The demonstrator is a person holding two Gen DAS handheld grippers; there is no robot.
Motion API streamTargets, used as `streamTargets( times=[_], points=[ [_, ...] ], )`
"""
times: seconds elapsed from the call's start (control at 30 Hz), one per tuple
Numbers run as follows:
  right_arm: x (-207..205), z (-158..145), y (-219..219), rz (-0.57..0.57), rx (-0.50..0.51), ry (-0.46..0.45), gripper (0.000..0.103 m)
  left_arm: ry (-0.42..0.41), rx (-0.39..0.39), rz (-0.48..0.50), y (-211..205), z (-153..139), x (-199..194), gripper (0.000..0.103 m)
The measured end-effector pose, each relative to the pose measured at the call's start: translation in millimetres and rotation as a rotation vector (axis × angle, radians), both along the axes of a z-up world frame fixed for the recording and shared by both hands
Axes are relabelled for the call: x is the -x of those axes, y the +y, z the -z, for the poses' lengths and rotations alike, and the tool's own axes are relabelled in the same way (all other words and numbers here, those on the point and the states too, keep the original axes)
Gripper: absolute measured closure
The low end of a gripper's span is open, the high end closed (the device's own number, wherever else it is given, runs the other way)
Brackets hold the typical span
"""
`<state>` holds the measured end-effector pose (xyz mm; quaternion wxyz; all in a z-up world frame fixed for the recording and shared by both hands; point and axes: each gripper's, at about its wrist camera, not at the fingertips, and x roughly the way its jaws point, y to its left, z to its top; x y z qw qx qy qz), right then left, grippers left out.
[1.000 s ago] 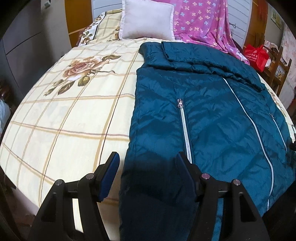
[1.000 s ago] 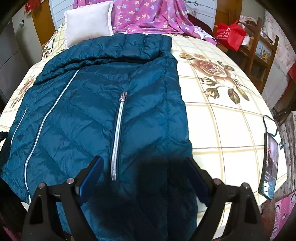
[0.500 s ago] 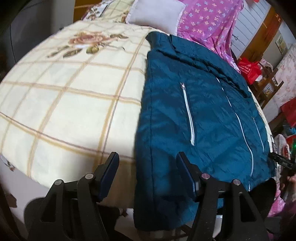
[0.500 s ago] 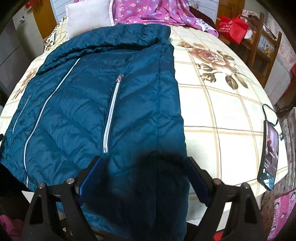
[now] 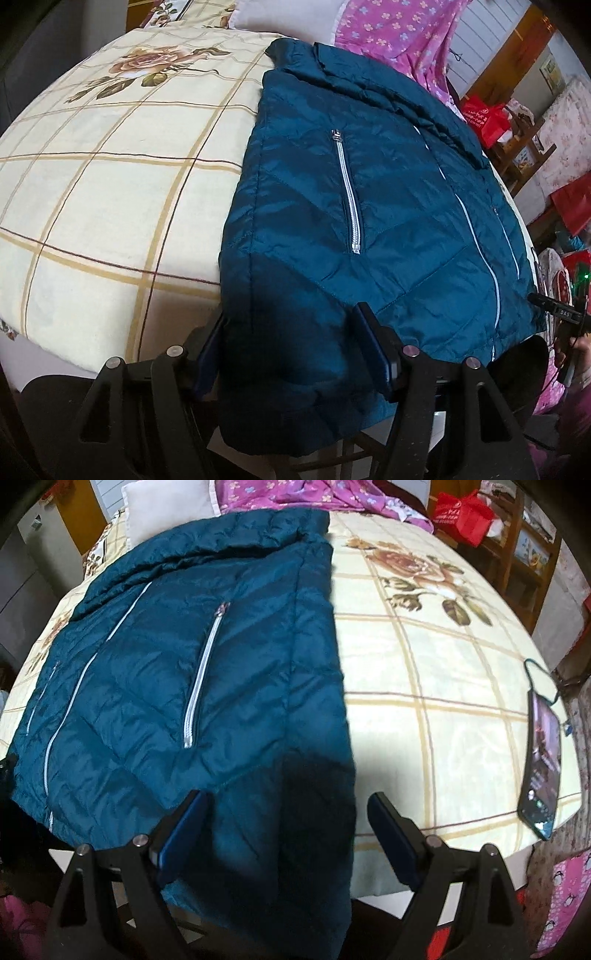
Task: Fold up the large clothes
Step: 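Grasp the jacket hem with both tools and lift it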
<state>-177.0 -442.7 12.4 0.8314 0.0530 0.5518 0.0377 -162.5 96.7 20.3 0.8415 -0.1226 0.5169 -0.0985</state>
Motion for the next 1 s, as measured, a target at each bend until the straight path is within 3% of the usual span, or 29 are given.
streamTargets(
  times=[0.23, 0.43, 0.6, 0.67, 0.73, 0.87, 1.0],
  points=[
    [9.2, 8.5, -6.5, -0.028, -0.108, 0.039, 0.012, -0.02, -0.044, 0.028, -7.8, 1.4, 2.7, 0.043],
    [14.9, 7.7, 1.1, -0.066, -0.136, -0.003, 0.015, -0.043, -0.158, 0.067, -26.6, 3.7, 6.5, 0.041],
    [16.0, 6.3, 4.4, -0.093, -0.117, -0.039, 0.033, -0.013, -0.124, 0.072, -23.4, 2.4, 3.1, 0.041],
    [14.0, 5.7, 5.4, -0.101, -0.109, -0.053, 0.049, -0.01, -0.115, 0.067, -21.3, 1.7, 3.0, 0.05],
    [14.5, 5.9, 3.0, -0.111, -0.116, -0.057, 0.053, -0.004, -0.103, 0.065, -20.9, 0.9, 3.2, 0.052],
    [14.9, 6.2, 5.7, -0.15, -0.095, -0.073, 0.052, -0.009, -0.064, 0.047, -16.8, 0.9, 3.3, 0.052],
    [12.6, 6.3, 5.2, -0.142, -0.106, -0.079, 0.049, -0.014, -0.087, 0.051, -21.4, 1.6, 5.3, 0.052]
  ],
)
